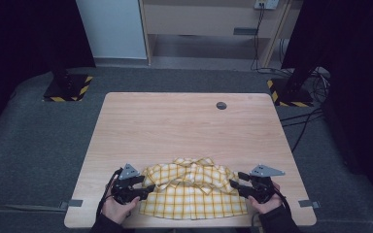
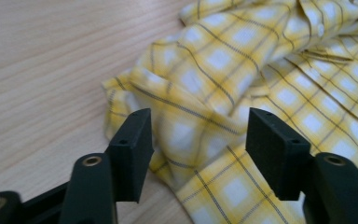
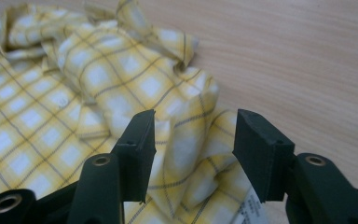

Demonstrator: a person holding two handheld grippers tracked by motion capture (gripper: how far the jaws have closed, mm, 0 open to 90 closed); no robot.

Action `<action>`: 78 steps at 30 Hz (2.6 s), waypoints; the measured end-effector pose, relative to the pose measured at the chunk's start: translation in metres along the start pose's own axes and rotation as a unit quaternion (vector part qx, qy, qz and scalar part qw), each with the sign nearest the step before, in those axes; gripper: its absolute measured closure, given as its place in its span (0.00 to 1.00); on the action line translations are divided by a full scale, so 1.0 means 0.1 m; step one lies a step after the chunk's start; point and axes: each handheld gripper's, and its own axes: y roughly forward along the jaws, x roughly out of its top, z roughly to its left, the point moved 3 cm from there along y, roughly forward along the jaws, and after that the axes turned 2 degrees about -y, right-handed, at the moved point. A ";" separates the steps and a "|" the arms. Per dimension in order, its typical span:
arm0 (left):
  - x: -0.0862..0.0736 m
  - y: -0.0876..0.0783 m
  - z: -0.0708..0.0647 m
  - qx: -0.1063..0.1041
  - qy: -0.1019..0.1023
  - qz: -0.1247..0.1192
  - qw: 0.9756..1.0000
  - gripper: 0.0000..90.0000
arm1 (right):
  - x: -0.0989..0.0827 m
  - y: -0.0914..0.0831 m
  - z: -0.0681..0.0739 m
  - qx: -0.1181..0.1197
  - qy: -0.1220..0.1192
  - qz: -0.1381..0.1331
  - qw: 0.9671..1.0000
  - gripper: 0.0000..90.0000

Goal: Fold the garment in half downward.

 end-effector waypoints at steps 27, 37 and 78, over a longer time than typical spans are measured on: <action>0.65 0.61 0.11 -0.007 -0.060 -0.038 0.997 0.23 | 0.56 0.55 -0.11 0.012 0.065 -0.008 0.998 0.43; 0.71 0.87 0.12 -0.017 -0.074 -0.020 0.997 0.24 | 0.57 0.76 -0.14 0.010 0.084 0.005 0.996 0.44; 0.58 1.13 -0.05 -0.041 -0.039 0.011 0.998 0.32 | 0.37 1.08 0.14 0.005 -0.003 0.060 0.998 0.57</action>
